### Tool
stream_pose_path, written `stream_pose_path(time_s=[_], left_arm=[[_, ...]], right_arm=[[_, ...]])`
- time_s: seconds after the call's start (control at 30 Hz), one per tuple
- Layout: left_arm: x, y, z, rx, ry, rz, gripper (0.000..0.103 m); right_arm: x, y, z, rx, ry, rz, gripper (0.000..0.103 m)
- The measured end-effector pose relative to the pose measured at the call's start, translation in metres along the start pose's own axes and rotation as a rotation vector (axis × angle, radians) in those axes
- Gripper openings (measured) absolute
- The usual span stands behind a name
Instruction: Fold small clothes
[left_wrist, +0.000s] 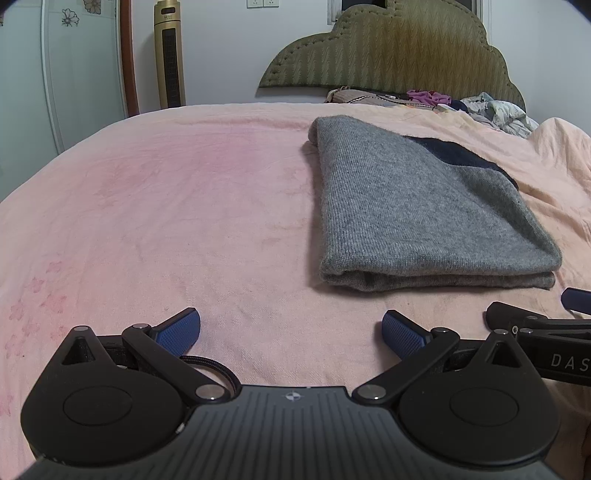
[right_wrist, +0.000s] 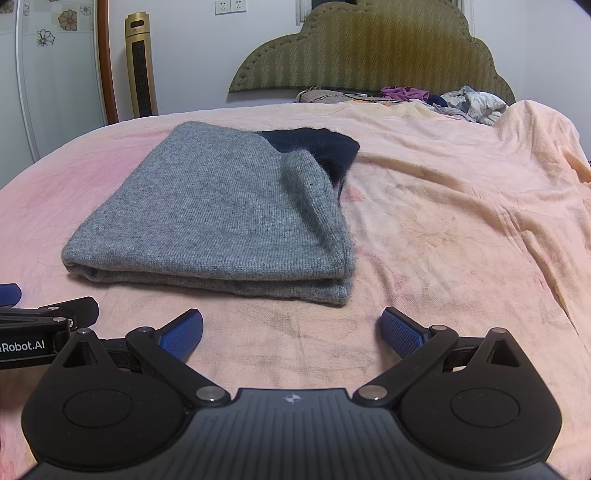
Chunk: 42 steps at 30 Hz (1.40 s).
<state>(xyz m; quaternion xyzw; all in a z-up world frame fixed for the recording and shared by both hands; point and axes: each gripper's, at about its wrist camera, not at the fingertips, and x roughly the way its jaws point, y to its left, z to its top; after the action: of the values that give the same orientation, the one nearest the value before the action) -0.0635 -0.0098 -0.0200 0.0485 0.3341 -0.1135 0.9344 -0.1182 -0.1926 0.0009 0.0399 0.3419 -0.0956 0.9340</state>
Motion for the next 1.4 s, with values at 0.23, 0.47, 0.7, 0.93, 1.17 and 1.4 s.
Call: stream_pose_path(time_s=[0.23, 0.47, 0.7, 0.93, 1.17, 1.4], left_arm=[[0.0, -0.0001, 0.0001, 0.001, 0.0, 0.0, 0.103], [-0.0002, -0.0002, 0.0001, 0.001, 0.0, 0.001, 0.103], [-0.0004, -0.0001, 0.0, 0.001, 0.0, 0.001, 0.103], [-0.0005, -0.0001, -0.0002, 0.001, 0.0, 0.001, 0.103], [-0.0006, 0.0, -0.0002, 0.002, 0.0, 0.001, 0.103], [-0.0007, 0.0, -0.0002, 0.002, 0.0, 0.001, 0.103]], right_arm=[[-0.0001, 0.0001, 0.0, 0.0, 0.0, 0.0, 0.103], [0.0003, 0.0002, 0.0001, 0.001, -0.001, 0.003, 0.103], [-0.0002, -0.0002, 0.0, 0.003, -0.001, 0.003, 0.103], [-0.0003, -0.0004, 0.0, 0.004, -0.002, 0.003, 0.103], [-0.0012, -0.0046, 0.0001, 0.037, -0.015, 0.015, 0.103], [-0.0002, -0.0019, -0.0001, 0.017, -0.008, 0.008, 0.103]])
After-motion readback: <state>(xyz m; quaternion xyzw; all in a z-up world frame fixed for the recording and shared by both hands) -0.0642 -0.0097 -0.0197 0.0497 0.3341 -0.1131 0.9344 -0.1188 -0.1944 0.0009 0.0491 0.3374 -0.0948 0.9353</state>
